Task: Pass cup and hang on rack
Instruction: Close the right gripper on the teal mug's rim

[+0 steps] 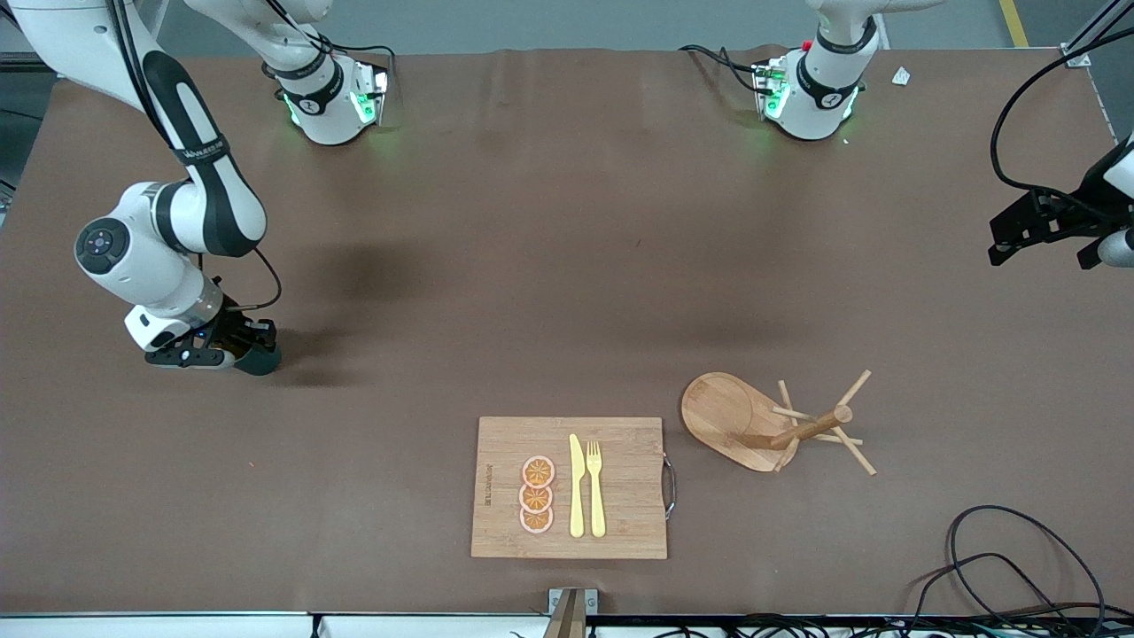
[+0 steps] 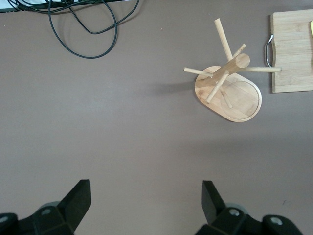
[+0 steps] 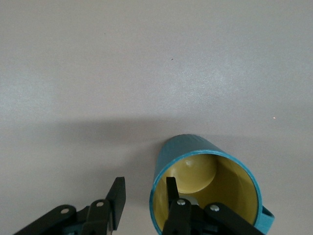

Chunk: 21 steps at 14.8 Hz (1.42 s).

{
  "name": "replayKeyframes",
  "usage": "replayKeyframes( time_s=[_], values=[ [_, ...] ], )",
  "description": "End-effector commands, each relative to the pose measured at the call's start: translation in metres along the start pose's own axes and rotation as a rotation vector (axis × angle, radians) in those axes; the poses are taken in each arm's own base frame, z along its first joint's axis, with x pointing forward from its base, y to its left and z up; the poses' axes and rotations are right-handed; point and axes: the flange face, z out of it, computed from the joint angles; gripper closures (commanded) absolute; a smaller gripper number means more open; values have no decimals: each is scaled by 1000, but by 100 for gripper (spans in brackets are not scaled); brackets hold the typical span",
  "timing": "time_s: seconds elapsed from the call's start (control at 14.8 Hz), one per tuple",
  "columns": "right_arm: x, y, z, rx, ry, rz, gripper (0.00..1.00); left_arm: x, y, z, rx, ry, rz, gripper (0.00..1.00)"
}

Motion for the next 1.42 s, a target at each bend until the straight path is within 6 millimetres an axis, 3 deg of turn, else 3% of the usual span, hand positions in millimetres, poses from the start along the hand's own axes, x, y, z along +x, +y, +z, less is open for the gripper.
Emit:
replayKeyframes(
  time_s=[0.0, 0.27, 0.4, 0.61, 1.35],
  values=[
    [2, 2, -1, -4, 6, -2, 78, 1, 0, -3, 7, 8, -11, 0],
    [2, 4, -1, -5, 10, -3, 96, 1, 1, -3, 7, 8, -8, 0],
    [3, 5, -1, -6, 14, -26, 100, 1, 0, -3, 7, 8, -10, 0],
    [3, 15, 1, -7, 11, -23, 100, 1, 0, -3, 7, 8, -10, 0],
    [5, 10, -3, -5, 10, -32, 100, 1, 1, -3, 7, 8, -8, 0]
  ],
)
